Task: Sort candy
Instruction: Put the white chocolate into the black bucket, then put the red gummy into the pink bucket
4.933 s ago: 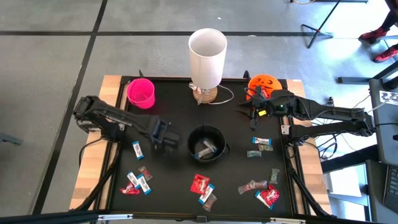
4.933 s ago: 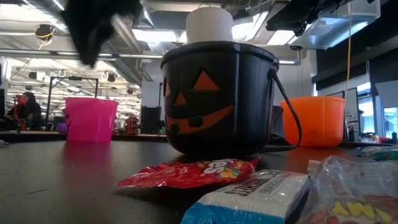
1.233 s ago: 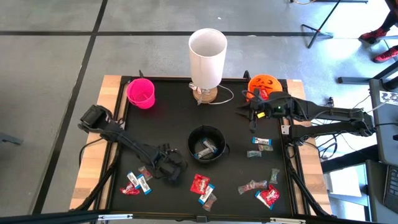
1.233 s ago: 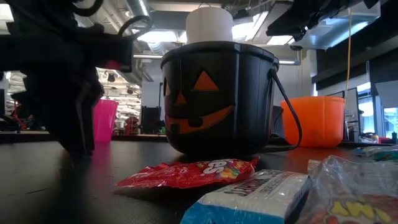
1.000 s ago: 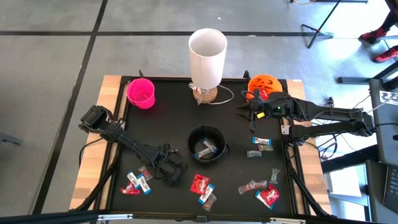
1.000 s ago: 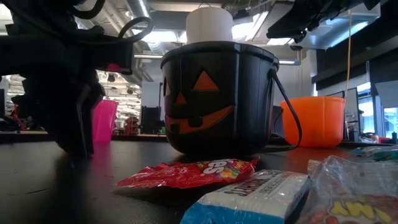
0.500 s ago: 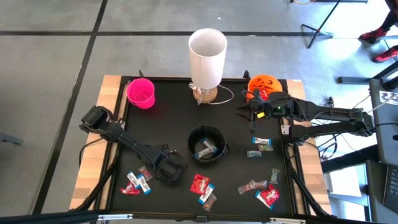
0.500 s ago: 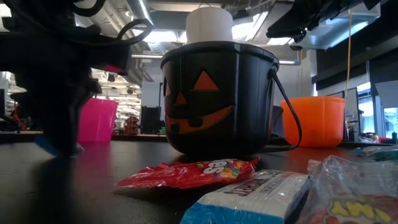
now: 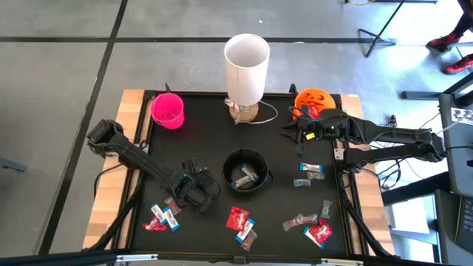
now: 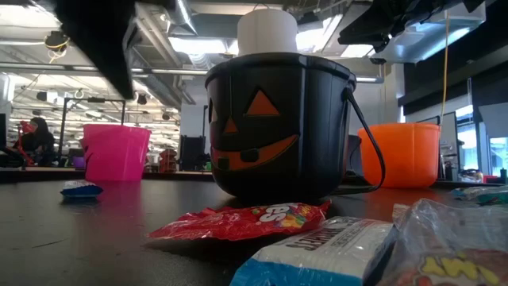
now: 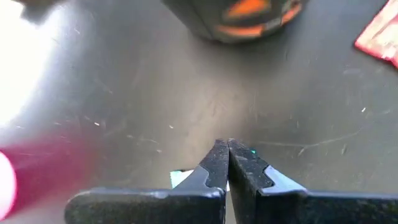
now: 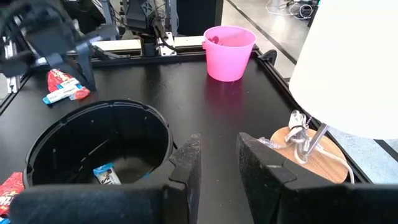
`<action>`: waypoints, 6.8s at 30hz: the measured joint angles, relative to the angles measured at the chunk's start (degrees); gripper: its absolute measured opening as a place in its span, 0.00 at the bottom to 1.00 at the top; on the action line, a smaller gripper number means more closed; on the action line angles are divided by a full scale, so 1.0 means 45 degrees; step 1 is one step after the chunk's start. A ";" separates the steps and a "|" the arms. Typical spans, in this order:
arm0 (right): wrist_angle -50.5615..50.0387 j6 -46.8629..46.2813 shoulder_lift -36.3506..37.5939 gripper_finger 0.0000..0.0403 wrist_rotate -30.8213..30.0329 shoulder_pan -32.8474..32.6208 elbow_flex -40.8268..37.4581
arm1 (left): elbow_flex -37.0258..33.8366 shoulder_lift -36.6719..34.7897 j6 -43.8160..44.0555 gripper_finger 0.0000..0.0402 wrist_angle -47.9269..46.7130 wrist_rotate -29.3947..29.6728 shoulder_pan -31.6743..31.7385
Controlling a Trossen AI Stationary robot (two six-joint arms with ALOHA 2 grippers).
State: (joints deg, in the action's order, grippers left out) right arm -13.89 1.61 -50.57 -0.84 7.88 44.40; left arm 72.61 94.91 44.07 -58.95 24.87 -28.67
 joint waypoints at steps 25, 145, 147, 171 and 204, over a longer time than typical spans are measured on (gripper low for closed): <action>0.0102 -0.0005 0.0000 0.25 0.0004 0.0000 0.0000 | -0.2845 -0.0115 -0.6253 0.40 0.1507 -0.4308 0.1867; 0.0648 -0.0291 0.0005 0.25 -0.0001 0.0005 0.0000 | 0.0826 -0.2639 -0.5968 0.21 0.0899 0.1564 0.2472; 0.0853 -0.0291 0.0005 0.25 -0.0001 0.0004 0.0000 | 0.1198 -0.2769 -0.6506 0.21 0.2132 0.2116 0.2472; 0.0859 -0.0291 0.0010 0.25 0.0004 0.0000 0.0000 | 0.1436 -0.0504 -0.9200 0.50 0.8556 -0.0237 0.4071; 0.0976 -0.0337 0.0000 0.25 0.0436 -0.0005 0.0000 | -0.5814 -0.4775 0.5761 0.55 0.3035 -0.4483 -0.2116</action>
State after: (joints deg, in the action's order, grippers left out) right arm -9.50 0.09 -50.57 1.13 7.86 44.40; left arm 46.45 73.42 69.99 -45.30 4.70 -38.19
